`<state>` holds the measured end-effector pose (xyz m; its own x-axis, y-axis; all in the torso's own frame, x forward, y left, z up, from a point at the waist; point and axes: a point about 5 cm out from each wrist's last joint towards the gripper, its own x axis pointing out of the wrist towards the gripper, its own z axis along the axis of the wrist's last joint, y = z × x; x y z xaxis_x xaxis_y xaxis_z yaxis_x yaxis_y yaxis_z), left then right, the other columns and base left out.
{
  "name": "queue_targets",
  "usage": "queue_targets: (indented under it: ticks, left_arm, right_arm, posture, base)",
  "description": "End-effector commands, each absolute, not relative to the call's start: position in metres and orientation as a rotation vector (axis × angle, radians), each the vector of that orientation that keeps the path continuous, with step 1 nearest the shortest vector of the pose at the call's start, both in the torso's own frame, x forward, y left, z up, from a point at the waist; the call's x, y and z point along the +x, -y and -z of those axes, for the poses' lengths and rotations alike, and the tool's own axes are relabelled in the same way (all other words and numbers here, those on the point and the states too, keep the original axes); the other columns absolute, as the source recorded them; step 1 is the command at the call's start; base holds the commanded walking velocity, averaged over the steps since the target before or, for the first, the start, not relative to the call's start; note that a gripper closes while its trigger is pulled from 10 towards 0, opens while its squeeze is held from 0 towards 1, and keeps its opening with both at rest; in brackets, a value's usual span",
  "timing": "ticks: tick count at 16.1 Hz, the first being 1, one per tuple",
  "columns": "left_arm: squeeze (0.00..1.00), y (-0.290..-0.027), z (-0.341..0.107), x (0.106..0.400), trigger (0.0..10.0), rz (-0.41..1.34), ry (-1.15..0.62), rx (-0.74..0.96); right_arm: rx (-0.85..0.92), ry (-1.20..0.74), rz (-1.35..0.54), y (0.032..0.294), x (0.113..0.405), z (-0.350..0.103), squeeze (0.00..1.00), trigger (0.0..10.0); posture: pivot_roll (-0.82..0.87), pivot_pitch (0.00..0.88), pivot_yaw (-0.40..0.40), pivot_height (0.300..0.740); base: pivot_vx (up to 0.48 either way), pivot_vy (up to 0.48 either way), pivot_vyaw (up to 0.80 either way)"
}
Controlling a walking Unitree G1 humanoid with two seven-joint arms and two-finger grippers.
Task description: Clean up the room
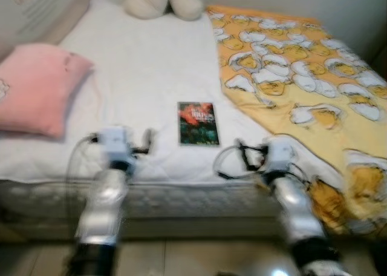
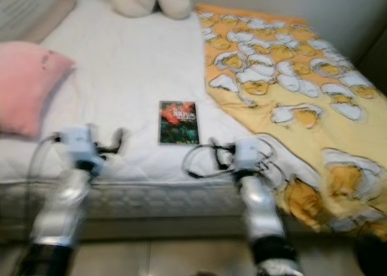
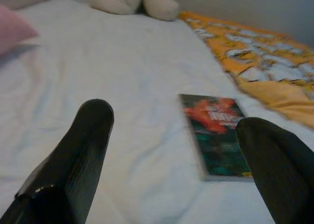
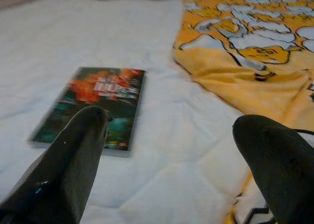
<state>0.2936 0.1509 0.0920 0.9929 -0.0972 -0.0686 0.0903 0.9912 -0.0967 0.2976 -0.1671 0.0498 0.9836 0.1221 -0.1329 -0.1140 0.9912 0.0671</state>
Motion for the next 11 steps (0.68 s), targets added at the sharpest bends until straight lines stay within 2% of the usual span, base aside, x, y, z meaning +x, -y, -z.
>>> queue_targets:
  ticks: [1, 8, 11]
  left_arm:
    - [0.00, -0.160, -0.093, 0.294, 10.0, 0.078, -0.061, -0.077]
    - [0.00, -0.168, -0.096, 0.299, 10.0, 0.044, -0.051, -0.067]
    - [0.00, -0.178, -0.093, 0.299, 10.0, -0.020, -0.072, -0.028]
  right_arm:
    - [0.069, -0.109, -0.137, 0.160, 0.302, -0.057, 0.00, 10.0]
    - [0.056, -0.096, -0.152, 0.157, 0.305, -0.060, 0.00, 10.0]
    - [0.054, -0.106, -0.164, 0.155, 0.303, -0.058, 0.00, 10.0]
  posture:
    - [0.03, 0.000, -0.079, 0.740]
    - [0.03, 0.000, -0.089, 0.740]
    - [0.04, 0.000, -0.094, 0.740]
  base:
    - [0.345, -0.311, 0.00]
    - [0.390, -0.274, 0.00]
    - [0.460, 0.000, 0.00]
